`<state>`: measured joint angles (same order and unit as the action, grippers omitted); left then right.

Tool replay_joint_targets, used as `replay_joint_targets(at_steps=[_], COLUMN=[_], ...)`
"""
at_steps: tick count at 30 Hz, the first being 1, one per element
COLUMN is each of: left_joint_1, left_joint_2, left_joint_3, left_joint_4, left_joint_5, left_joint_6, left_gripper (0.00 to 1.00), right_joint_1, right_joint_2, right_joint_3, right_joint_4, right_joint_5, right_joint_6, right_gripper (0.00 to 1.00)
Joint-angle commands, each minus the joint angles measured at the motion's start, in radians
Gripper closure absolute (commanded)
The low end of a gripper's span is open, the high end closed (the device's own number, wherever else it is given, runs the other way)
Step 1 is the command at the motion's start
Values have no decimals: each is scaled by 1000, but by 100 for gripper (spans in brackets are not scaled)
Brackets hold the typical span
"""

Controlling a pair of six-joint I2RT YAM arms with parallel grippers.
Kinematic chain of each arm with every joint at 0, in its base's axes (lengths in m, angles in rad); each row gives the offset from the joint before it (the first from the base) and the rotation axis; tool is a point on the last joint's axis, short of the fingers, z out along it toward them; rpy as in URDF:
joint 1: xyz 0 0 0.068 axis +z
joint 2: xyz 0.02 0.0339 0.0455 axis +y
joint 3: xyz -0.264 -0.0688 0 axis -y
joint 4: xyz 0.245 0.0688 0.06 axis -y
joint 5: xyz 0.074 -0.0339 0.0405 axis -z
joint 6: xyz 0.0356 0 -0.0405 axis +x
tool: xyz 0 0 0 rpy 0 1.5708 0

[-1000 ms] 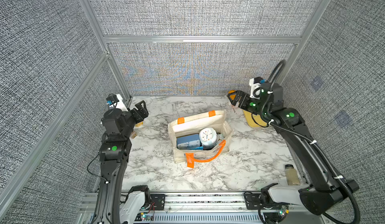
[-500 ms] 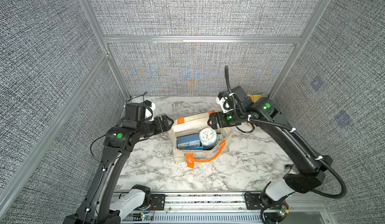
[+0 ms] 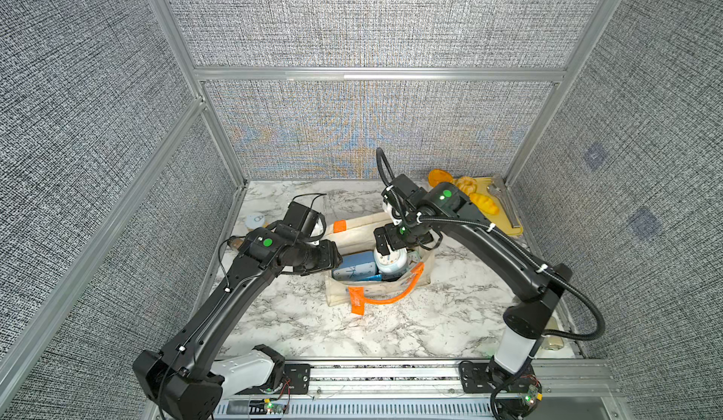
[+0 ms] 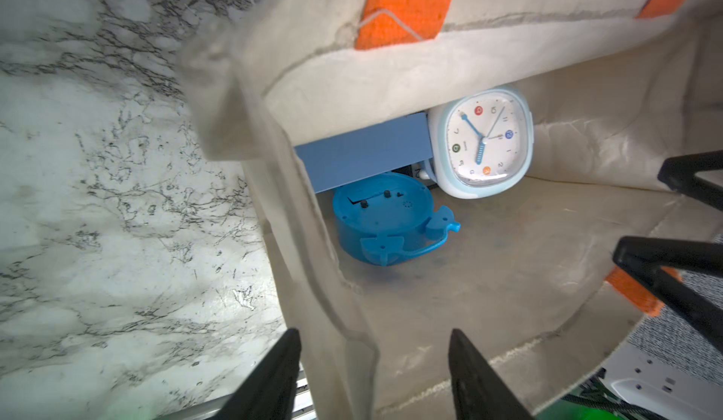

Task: Take the alarm clock out of the canvas bag
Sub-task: Adjust the canvas bag at the center of the board.

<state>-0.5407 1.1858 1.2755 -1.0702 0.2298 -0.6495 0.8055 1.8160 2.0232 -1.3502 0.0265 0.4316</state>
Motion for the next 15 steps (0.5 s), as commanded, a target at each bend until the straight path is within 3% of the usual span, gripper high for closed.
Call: replay_joint_targets(at_steps=[1, 3, 10, 12, 15], left_joint_1=[-15, -21, -58, -66, -82], left_joint_2=[-23, -43, -132, -158, -182], left_joint_3=[-24, -48, -130, -163, -198], left_joint_4=[14, 25, 65, 83, 100], left_joint_5=[-47, -59, -132, -142, -157], left_joint_6=[-9, -16, -11, 3, 3], left_gripper=[53, 66, 88, 100, 100], right_joint_1=[1, 1, -5, -10, -21], right_joint_2=[11, 3, -22, -32, -35], right_joint_3=[-24, -54, -172, -211, -244], right_joint_4=[-32, -12, 65, 106, 152], right_joint_5=[36, 54, 33, 16, 16], right_joint_6=[6, 17, 32, 35, 44], right_gripper=[1, 1, 1, 1, 1])
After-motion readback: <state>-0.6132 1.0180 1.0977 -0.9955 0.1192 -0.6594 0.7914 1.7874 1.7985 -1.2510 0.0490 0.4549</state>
